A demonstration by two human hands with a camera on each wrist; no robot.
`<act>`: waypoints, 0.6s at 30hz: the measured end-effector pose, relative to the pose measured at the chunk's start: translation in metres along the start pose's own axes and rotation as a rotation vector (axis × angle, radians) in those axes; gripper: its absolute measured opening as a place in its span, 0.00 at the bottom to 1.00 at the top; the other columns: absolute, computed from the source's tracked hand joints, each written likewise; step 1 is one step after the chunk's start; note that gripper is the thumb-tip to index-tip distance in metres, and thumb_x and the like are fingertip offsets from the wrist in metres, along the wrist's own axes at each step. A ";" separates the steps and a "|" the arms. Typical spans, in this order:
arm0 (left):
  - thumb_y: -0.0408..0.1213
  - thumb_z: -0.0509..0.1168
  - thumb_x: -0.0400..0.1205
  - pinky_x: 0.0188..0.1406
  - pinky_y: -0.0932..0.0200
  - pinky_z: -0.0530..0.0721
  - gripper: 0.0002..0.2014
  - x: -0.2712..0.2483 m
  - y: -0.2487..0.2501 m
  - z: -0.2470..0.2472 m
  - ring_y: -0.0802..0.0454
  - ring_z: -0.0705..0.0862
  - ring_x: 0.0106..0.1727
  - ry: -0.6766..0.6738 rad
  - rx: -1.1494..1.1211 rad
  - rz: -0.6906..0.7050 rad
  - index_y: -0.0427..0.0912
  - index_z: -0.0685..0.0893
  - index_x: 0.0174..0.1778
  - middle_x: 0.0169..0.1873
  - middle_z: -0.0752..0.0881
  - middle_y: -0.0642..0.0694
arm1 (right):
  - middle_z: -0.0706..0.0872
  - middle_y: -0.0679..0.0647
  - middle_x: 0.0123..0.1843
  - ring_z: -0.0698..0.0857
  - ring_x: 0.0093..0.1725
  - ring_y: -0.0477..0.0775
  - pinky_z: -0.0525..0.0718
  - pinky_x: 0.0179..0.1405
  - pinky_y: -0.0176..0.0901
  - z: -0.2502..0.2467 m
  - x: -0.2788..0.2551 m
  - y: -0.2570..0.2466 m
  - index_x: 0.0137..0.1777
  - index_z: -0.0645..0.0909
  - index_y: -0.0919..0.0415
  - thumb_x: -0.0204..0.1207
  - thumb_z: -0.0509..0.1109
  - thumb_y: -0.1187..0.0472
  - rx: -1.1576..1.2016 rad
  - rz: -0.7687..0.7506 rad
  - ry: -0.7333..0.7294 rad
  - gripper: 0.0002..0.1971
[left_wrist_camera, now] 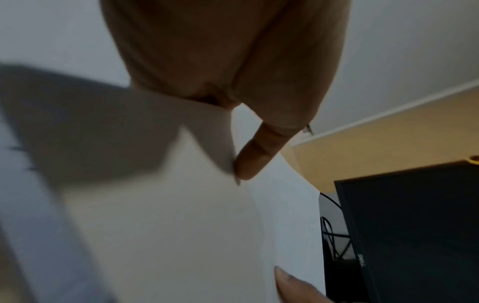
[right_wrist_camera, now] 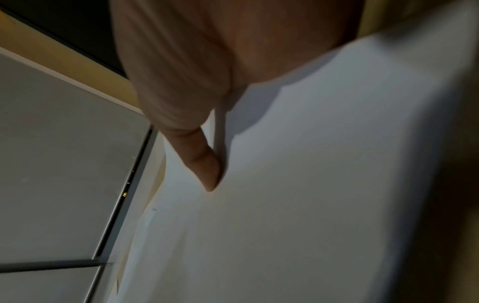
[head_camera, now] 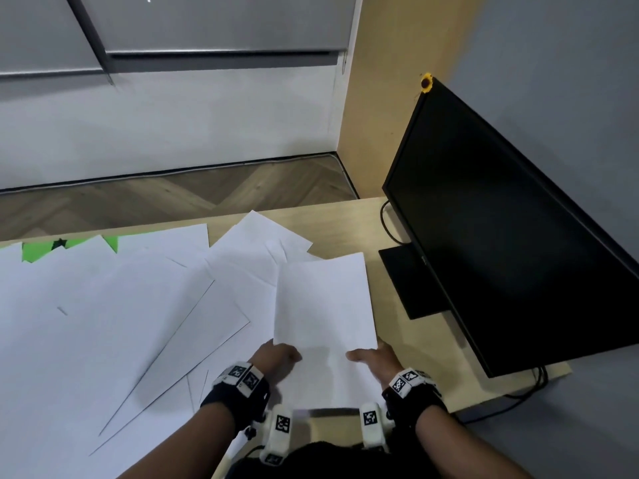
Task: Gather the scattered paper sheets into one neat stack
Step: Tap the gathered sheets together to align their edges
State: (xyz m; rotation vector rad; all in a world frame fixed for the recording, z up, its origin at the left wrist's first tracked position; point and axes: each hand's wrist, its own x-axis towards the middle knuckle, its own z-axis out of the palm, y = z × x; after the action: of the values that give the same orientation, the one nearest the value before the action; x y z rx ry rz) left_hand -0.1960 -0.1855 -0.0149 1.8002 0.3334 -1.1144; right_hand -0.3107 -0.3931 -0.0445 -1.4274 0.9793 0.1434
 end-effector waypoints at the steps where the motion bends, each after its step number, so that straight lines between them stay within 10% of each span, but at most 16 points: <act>1: 0.35 0.74 0.57 0.58 0.42 0.87 0.25 0.002 0.004 0.003 0.41 0.86 0.46 -0.015 -0.011 0.015 0.38 0.85 0.51 0.44 0.88 0.40 | 0.93 0.52 0.50 0.90 0.52 0.55 0.86 0.57 0.49 -0.005 0.001 -0.004 0.52 0.87 0.59 0.59 0.84 0.69 0.006 -0.014 0.000 0.20; 9: 0.43 0.72 0.49 0.51 0.43 0.89 0.29 0.021 0.027 0.059 0.38 0.89 0.48 -0.015 -0.031 0.184 0.45 0.87 0.49 0.44 0.91 0.42 | 0.92 0.56 0.54 0.90 0.55 0.59 0.85 0.61 0.56 -0.068 0.008 -0.033 0.57 0.87 0.62 0.51 0.84 0.66 0.047 -0.039 0.020 0.29; 15: 0.29 0.69 0.72 0.30 0.62 0.79 0.13 0.007 0.040 0.107 0.46 0.83 0.39 0.082 -0.063 0.167 0.40 0.82 0.52 0.41 0.86 0.45 | 0.86 0.52 0.35 0.83 0.38 0.54 0.78 0.34 0.38 -0.103 0.006 -0.038 0.34 0.84 0.57 0.66 0.76 0.69 -0.073 0.025 0.356 0.07; 18: 0.29 0.68 0.75 0.35 0.61 0.78 0.12 0.012 0.038 0.125 0.44 0.82 0.38 0.129 -0.095 0.127 0.41 0.80 0.53 0.40 0.84 0.45 | 0.88 0.57 0.39 0.86 0.35 0.59 0.75 0.26 0.37 -0.117 -0.010 -0.016 0.40 0.86 0.60 0.69 0.76 0.62 0.021 0.216 0.360 0.02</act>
State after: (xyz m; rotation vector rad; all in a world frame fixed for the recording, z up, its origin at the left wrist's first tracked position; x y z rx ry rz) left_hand -0.2328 -0.3115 -0.0182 1.7872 0.3374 -0.8822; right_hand -0.3627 -0.4931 -0.0071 -1.3511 1.4273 0.0338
